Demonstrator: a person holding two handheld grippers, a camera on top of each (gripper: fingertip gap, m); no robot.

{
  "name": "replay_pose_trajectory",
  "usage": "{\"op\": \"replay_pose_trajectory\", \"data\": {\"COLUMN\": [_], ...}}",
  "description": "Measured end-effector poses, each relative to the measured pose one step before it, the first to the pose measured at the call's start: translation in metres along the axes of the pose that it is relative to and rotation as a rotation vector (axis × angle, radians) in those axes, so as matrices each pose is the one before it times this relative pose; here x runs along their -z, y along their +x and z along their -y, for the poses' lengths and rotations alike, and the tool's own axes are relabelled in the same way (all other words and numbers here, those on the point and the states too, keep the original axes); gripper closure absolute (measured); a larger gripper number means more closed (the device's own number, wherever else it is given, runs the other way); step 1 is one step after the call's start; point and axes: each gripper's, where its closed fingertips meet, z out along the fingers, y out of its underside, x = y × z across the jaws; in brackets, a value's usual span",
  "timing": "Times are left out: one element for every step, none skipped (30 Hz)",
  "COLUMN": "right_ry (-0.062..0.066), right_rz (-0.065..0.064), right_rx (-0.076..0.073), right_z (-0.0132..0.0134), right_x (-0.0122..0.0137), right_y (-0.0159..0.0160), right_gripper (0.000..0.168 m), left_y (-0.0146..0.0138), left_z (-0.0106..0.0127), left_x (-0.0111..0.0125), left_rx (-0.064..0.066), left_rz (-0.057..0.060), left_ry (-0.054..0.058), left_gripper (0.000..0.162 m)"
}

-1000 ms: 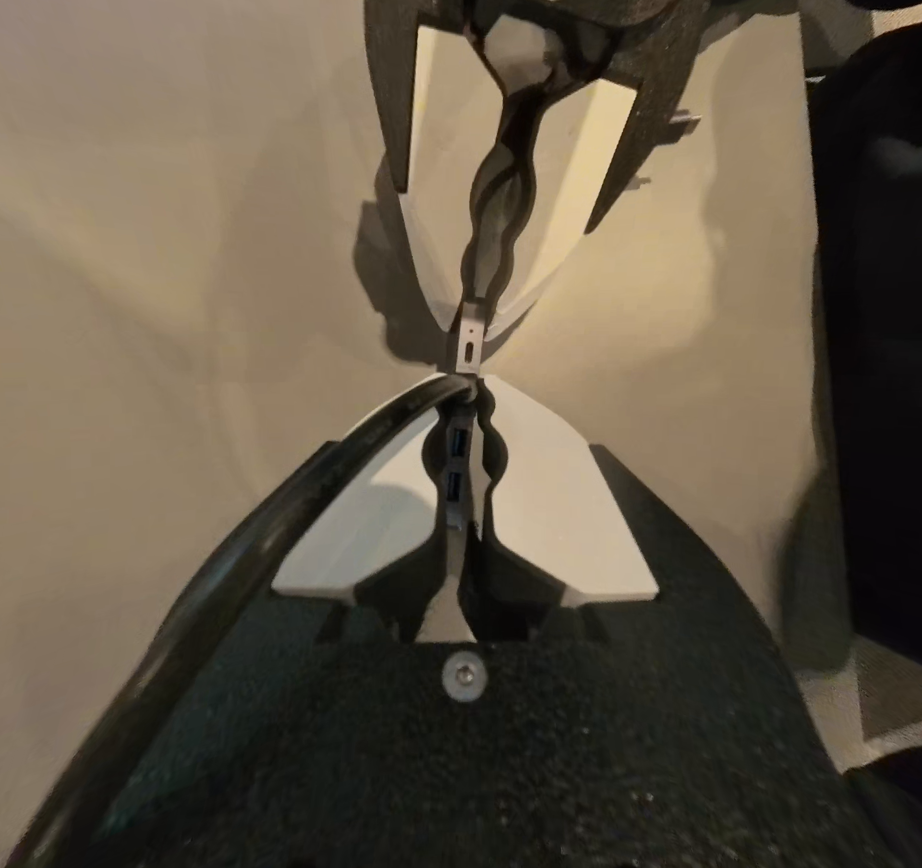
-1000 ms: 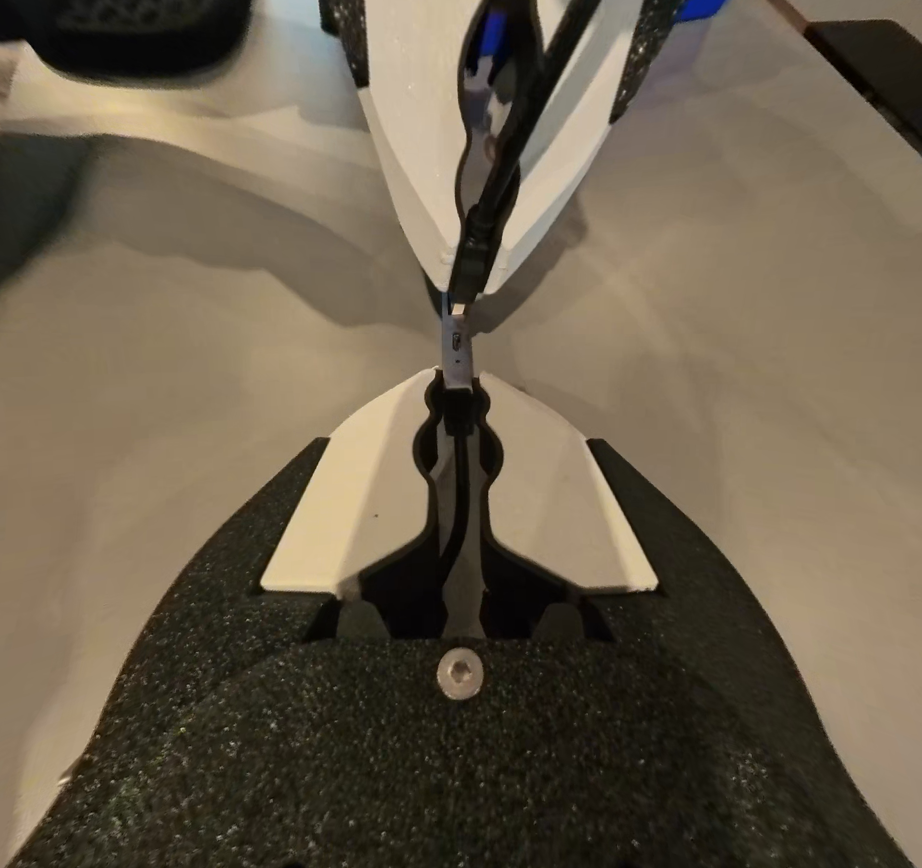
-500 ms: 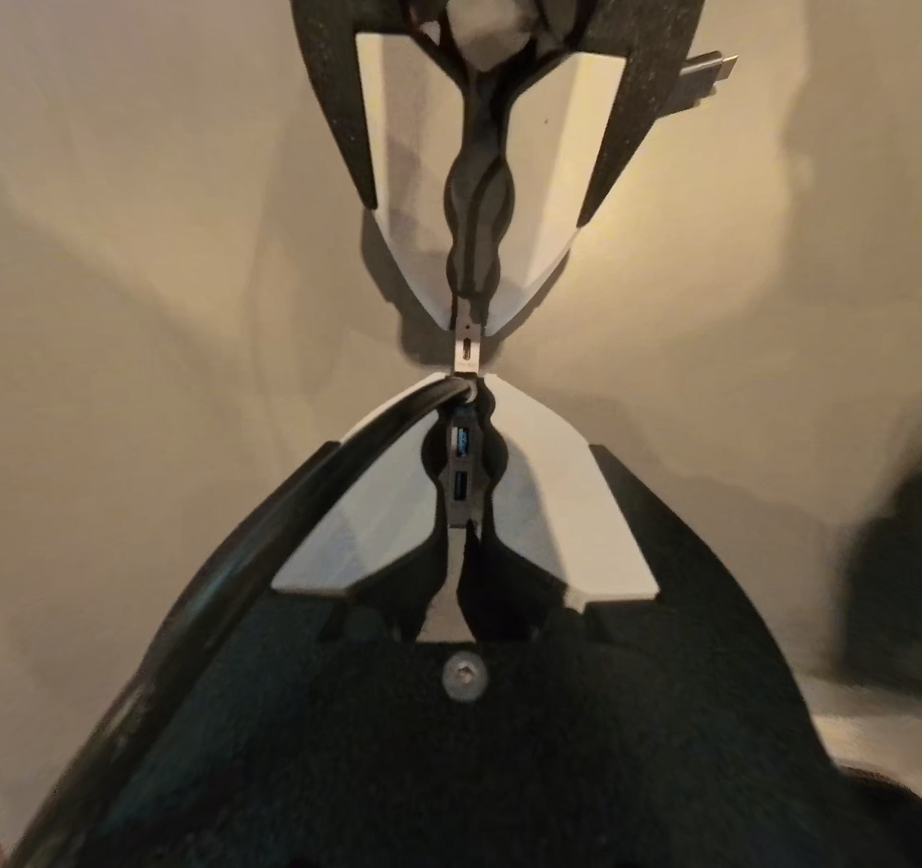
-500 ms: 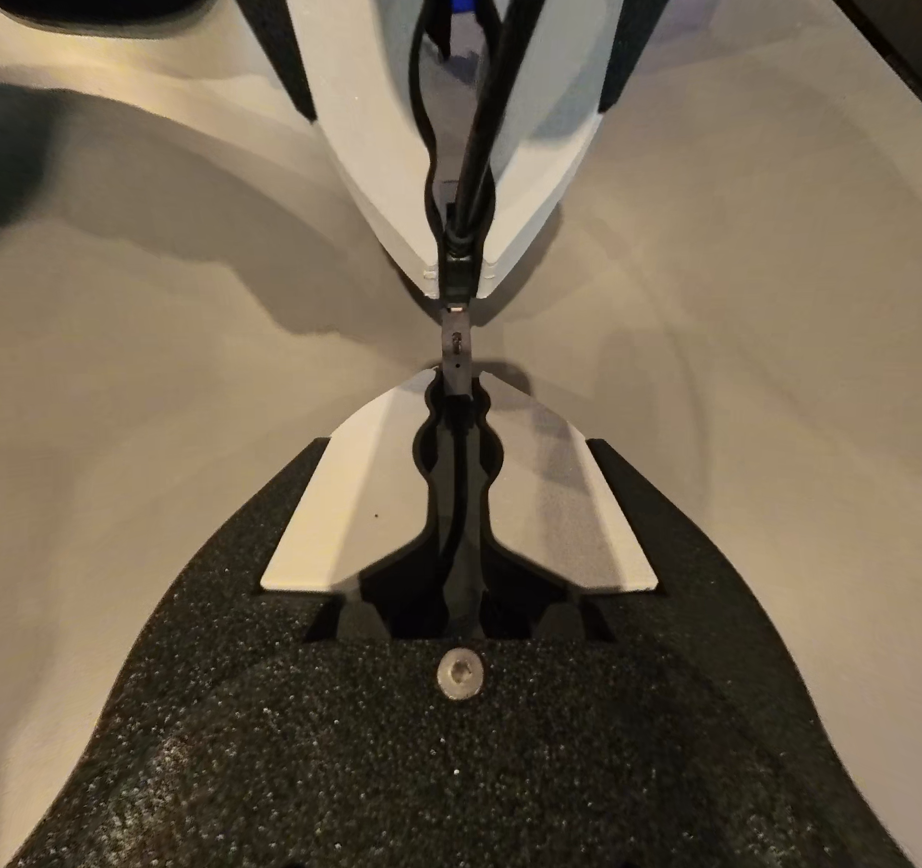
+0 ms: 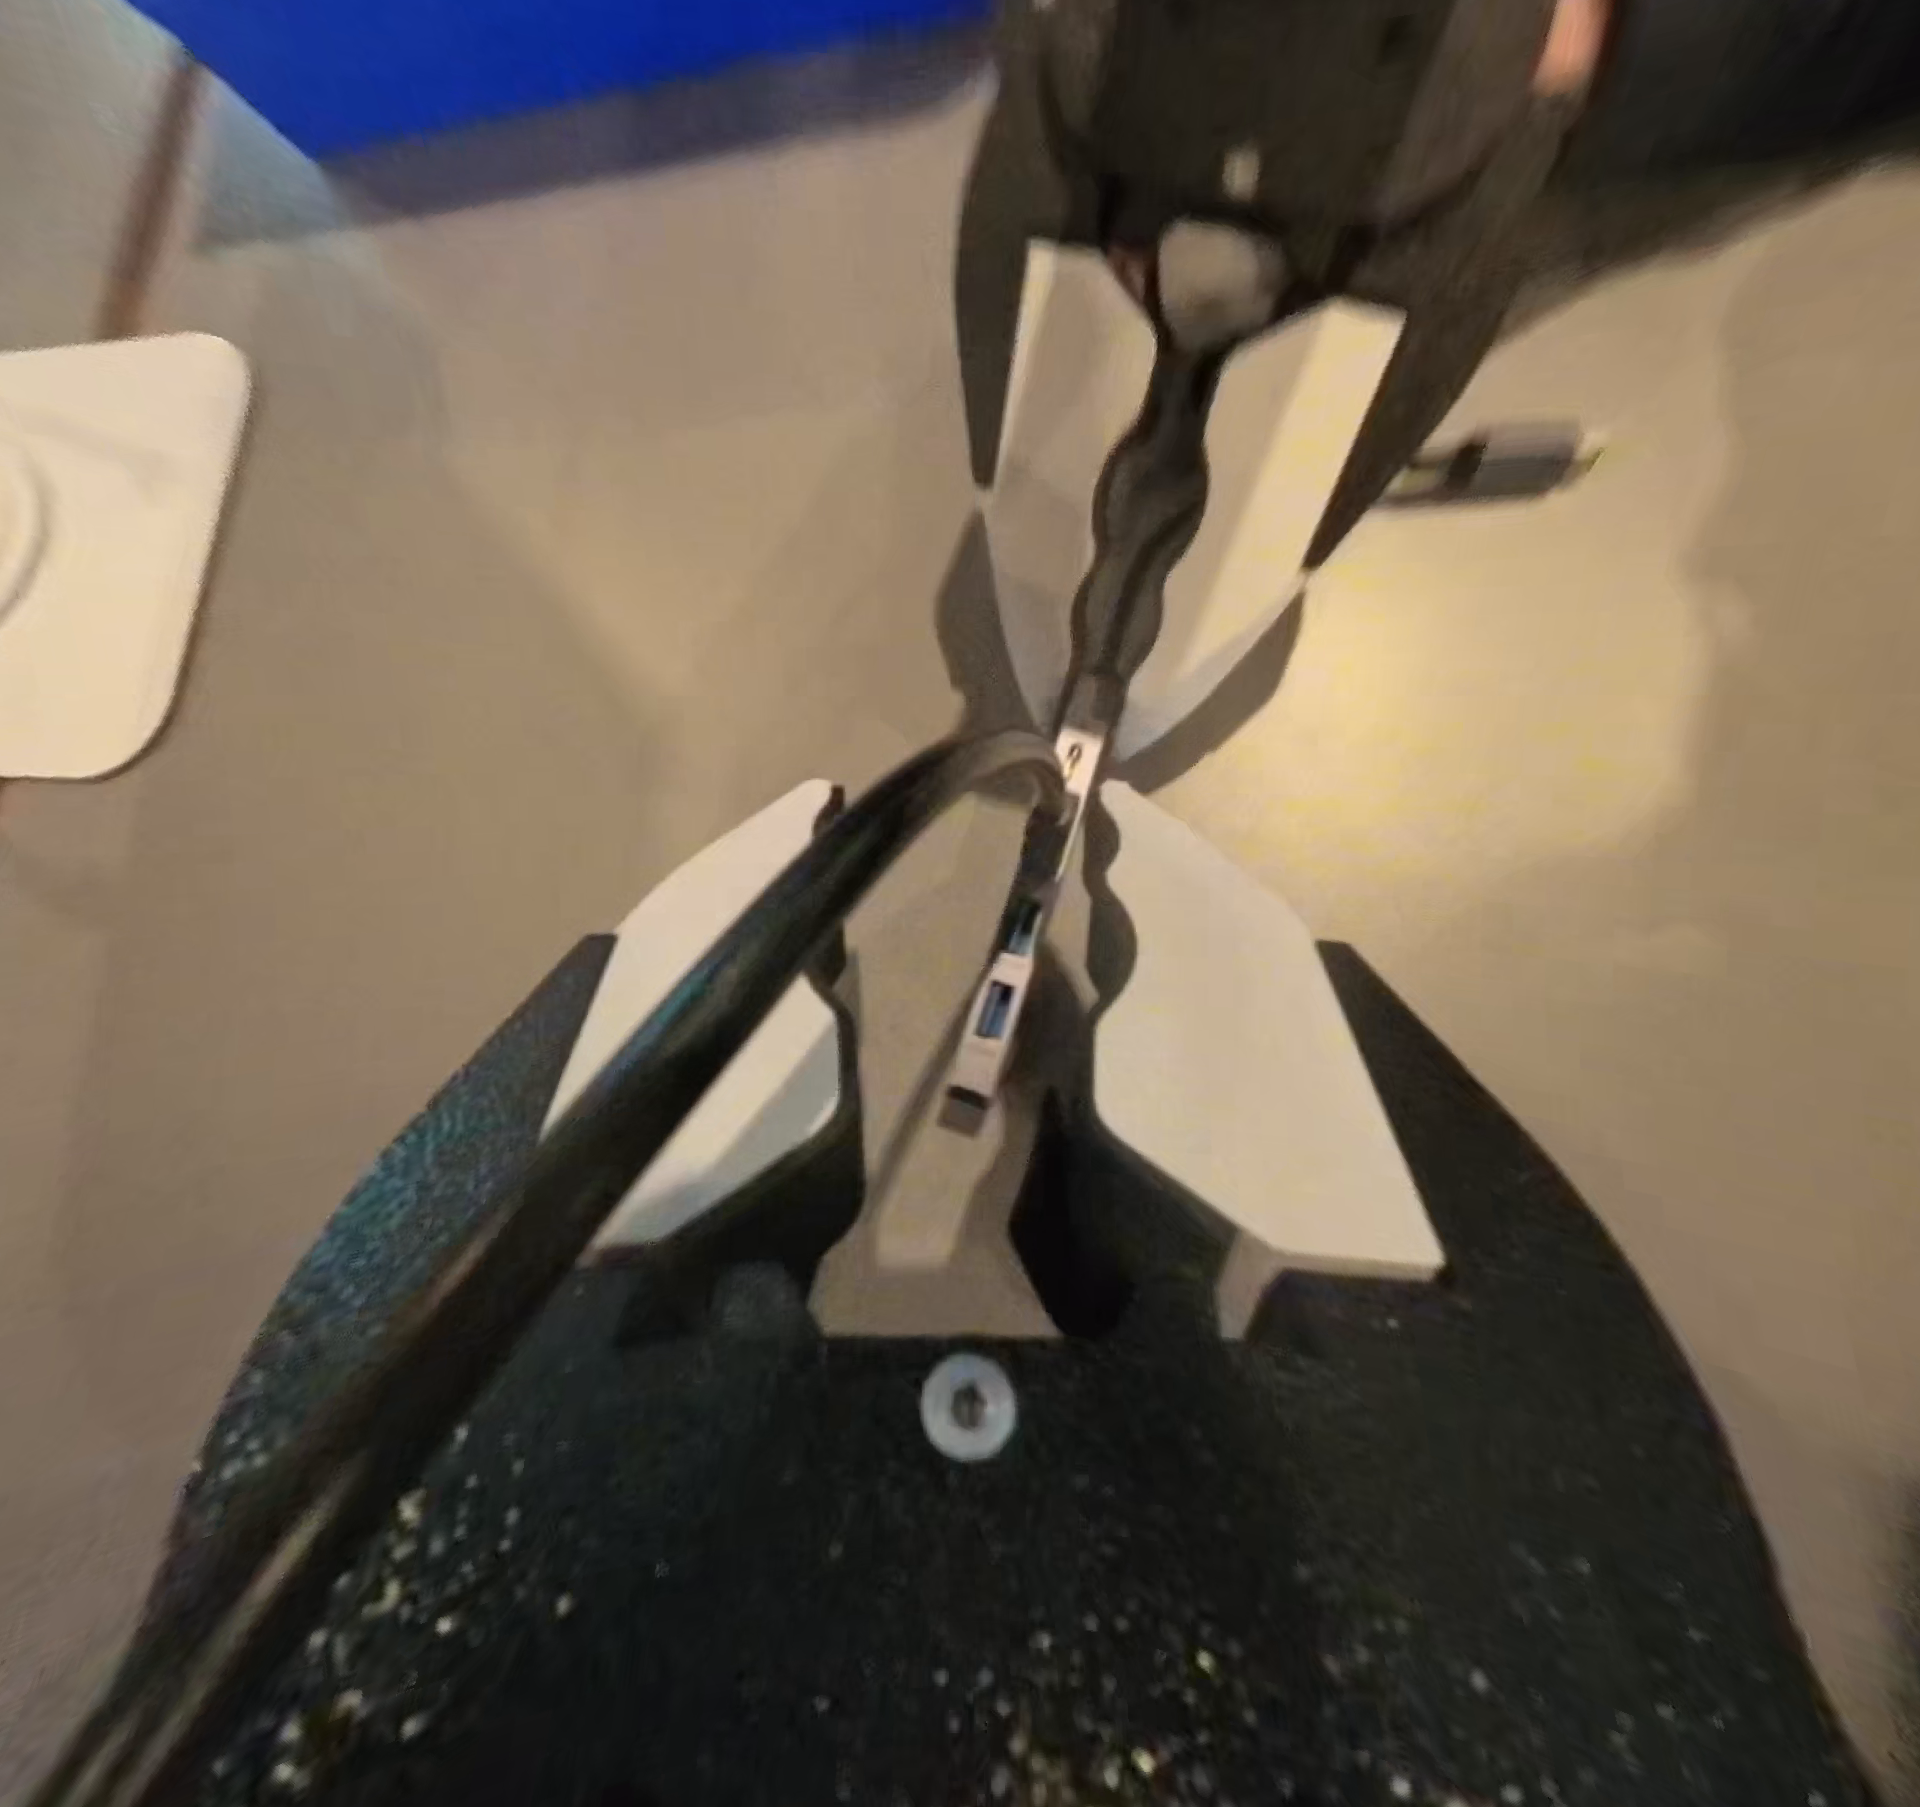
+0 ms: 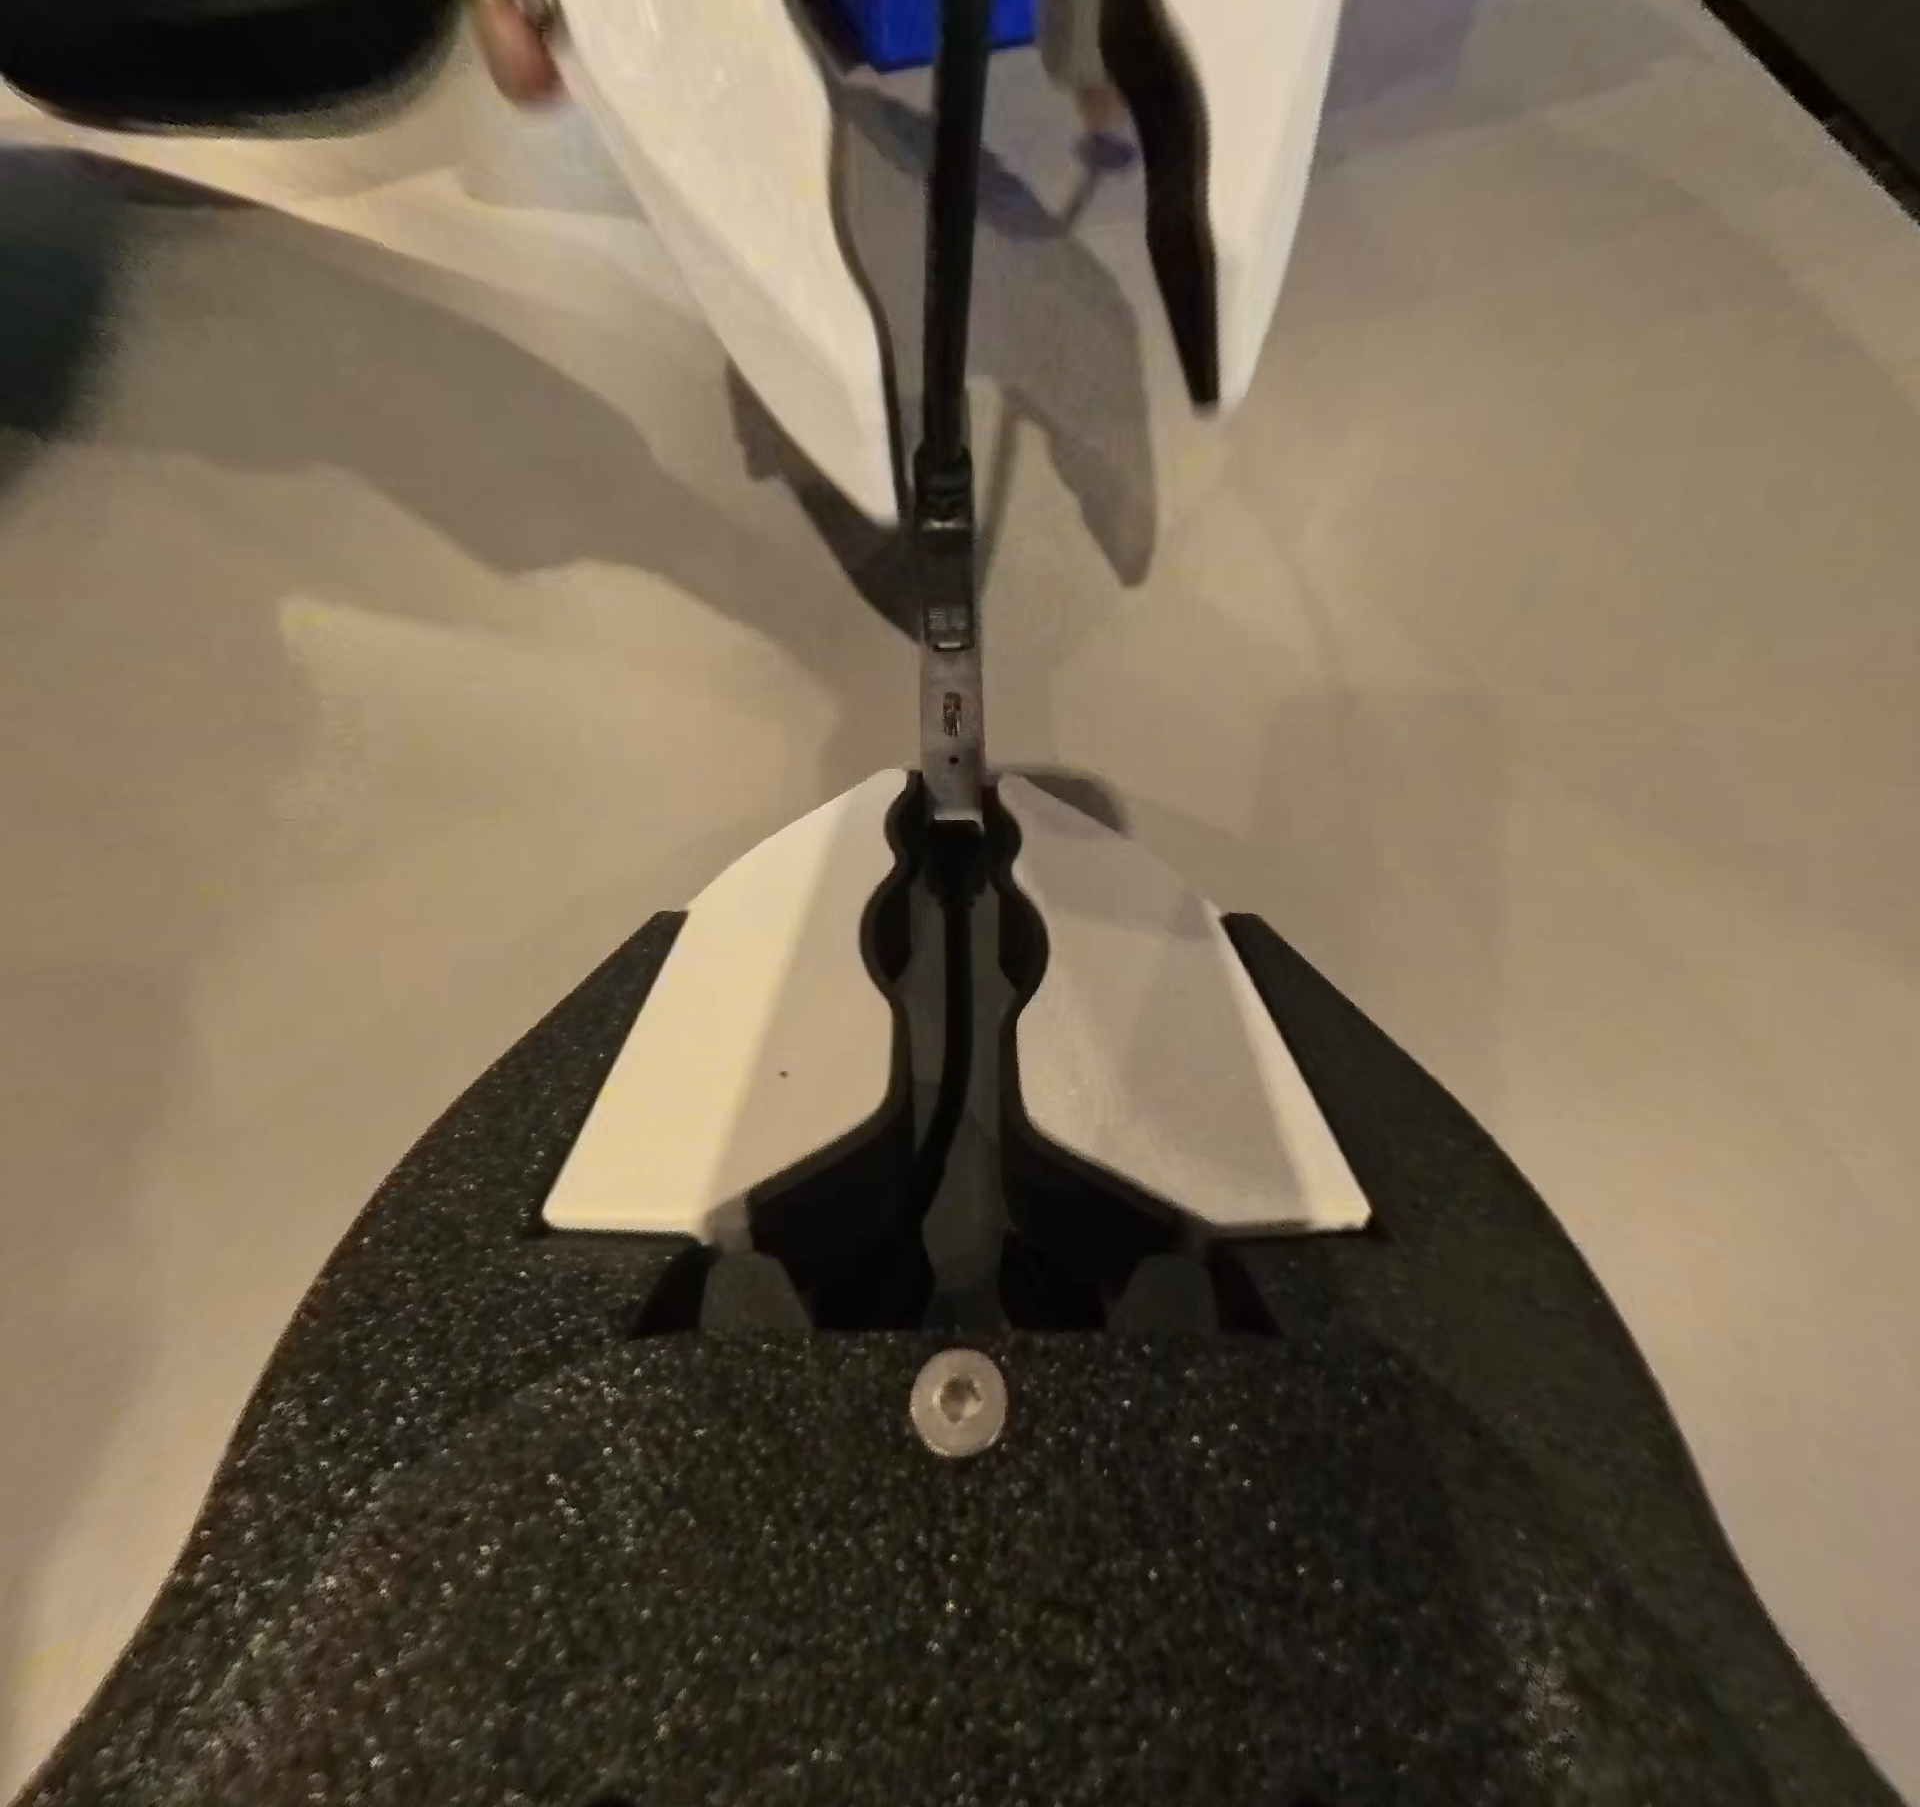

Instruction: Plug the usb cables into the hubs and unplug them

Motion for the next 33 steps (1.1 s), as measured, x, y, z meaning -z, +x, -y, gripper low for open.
{"op": "replay_pose_trajectory", "data": {"right_ry": [-0.004,-0.0034,0.0032,0.007,0.0116,0.0118,0.0119,0.0127,0.0109,0.0107,0.01,0.0082,0.009,0.0067,0.005,0.0043,0.0043,0.0085,0.005,-0.0022,-0.0061,-0.0045,0.0011,0.0047,0.0068,0.0057,0.0039,0.0029,0.0015,-0.0015,-0.003,-0.0022,-0.0033], "right_rz": [-0.0118,-0.0173,-0.0186,-0.0101,-0.0127,-0.0142,-0.0199,-0.0258,-0.0283,-0.0322,-0.0344,-0.0363,-0.0416,-0.0438,-0.047,-0.0498,-0.0482,-0.0446,-0.0387,-0.0362,-0.0396,-0.0335,-0.0221,-0.0137,-0.0147,-0.0192,-0.0166,-0.0124,-0.0124,-0.0105,-0.004,0.0,0.0053], "right_rx": [0.0021,0.0029,-0.002,-0.0067,-0.0089,-0.0079,-0.0055,-0.0025,-0.0034,-0.0012,-0.0004,-0.0006,-0.0005,0.0003,0.004,0.0071,0.0047,-0.0038,-0.0099,-0.0088,-0.0091,-0.0091,-0.0111,-0.011,-0.0064,0.0003,0.0039,0.0068,0.0098,0.0144,0.0201,0.0218,0.0205], "right_z": [-0.00068,-0.00057,0.00037,0.00114,0.00193,0.00197,0.00224,0.00254,0.00252,0.00272,0.00268,0.00253,0.00261,0.00214,0.00162,0.00129,0.00117,0.00151,0.00098,-0.00017,-0.00115,-0.00115,-0.00028,0.00091,0.00209,0.00295,0.00379,0.00461,0.00525,0.00591,0.00718,0.00851,0.00944], "right_x": [0.00018,0.00028,0.00078,0.00117,0.00178,0.00215,0.00257,0.00309,0.00346,0.0036,0.00383,0.00377,0.00397,0.00401,0.00406,0.00394,0.00391,0.00396,0.00363,0.00307,0.00254,0.0021,0.00185,0.00189,0.00191,0.0021,0.00198,0.00155,0.00108,0.00073,0.00003,-0.00035,-0.00059], "right_y": [0.00167,0.00249,0.00291,0.00226,0.00259,0.00288,0.00368,0.00433,0.00484,0.00544,0.00583,0.00636,0.00721,0.00777,0.00813,0.0084,0.00852,0.00857,0.00869,0.00874,0.0095,0.00892,0.00765,0.00657,0.00667,0.00712,0.00703,0.0066,0.00681,0.00711,0.00688,0.00692,0.00668], "right_gripper": [0.157,0.157,0.157,0.157,0.157,0.157,0.157,0.157,0.157,0.157,0.157,0.157,0.157,0.157,0.157,0.157,0.157,0.157,0.157,0.157,0.157,0.157,0.157,0.157,0.157,0.157,0.157,0.157,0.157,0.157,0.157,0.157,0.157], "left_y": [0.00208,0.0052,0.0055,0.00403,0.00268,0.0006,-0.00102,-0.00033,-0.00003,0.00043,0.00092,0.00153,0.00326,0.00362,0.00368,0.00293,0.00024,-0.00095,-0.0004,0.00021,0.0013,0.00213,-0.00217,-0.00833,-0.01139,-0.01359,-0.012,-0.00992,-0.00981,-0.00907,-0.00745,-0.00721,-0.00711], "left_z": [0.0067,0.00466,0.00175,-0.00065,-0.00199,-0.00118,-0.00009,-0.00025,-0.00027,-0.00001,0.00019,-0.00008,-0.00078,-0.00034,0.00078,0.00216,0.00338,0.00409,0.0042,0.00371,0.00373,0.00288,0.00165,0.00104,0.00155,0.00159,0.00122,0.00089,0.00075,0.00011,-0.00072,-0.00125,-0.0017], "left_x": [0.01001,0.00945,0.008,0.00621,0.00496,0.00403,0.00351,0.00318,0.00198,0.00073,-0.00091,-0.00223,-0.00311,-0.00358,-0.00366,-0.00361,-0.00293,-0.00176,-0.00048,0.00097,0.00205,0.00256,0.00256,0.00278,0.00279,0.00266,0.00211,0.0015,0.00131,0.00128,0.00116,0.00073,0.00063], "left_rx": [0.0439,0.0286,0.017,0.0126,0.0082,0.0001,-0.0023,0.0031,0.0052,-0.0012,-0.0071,-0.0074,-0.0071,-0.0099,-0.0177,-0.0224,-0.0197,-0.0141,-0.0033,0.01,0.0195,0.0208,0.0179,0.01,0.0067,0.0163,0.0252,0.0298,0.0246,0.0136,0.0007,-0.0097,-0.0148], "left_rz": [-0.0038,-0.0157,-0.01,0.0015,0.0067,0.0172,0.0232,0.0131,0.0062,0.0,-0.0051,-0.0113,-0.024,-0.0254,-0.0227,-0.015,0.0009,0.0071,-0.0007,-0.0081,-0.0155,-0.022,0.0068,0.0481,0.0685,0.0828,0.0704,0.057,0.059,0.0566,0.0474,0.047,0.0486], "left_ry": [0.0644,0.0461,0.0253,0.0083,-0.0004,0.0077,0.0178,0.0158,0.0144,0.0166,0.0181,0.0151,0.0075,0.0075,0.0146,0.0268,0.0384,0.0485,0.0537,0.05,0.0446,0.032,0.0194,0.0163,0.025,0.0311,0.0332,0.0336,0.0333,0.0287,0.0196,0.0121,0.0069], "left_gripper": [0.12,0.126,0.127,0.125,0.123,0.121,0.121,0.123,0.124,0.126,0.127,0.128,0.129,0.129,0.129,0.128,0.128,0.127,0.127,0.127,0.128,0.129,0.128,0.127,0.126,0.125,0.125,0.124,0.123,0.123,0.123,0.122,0.122]}}
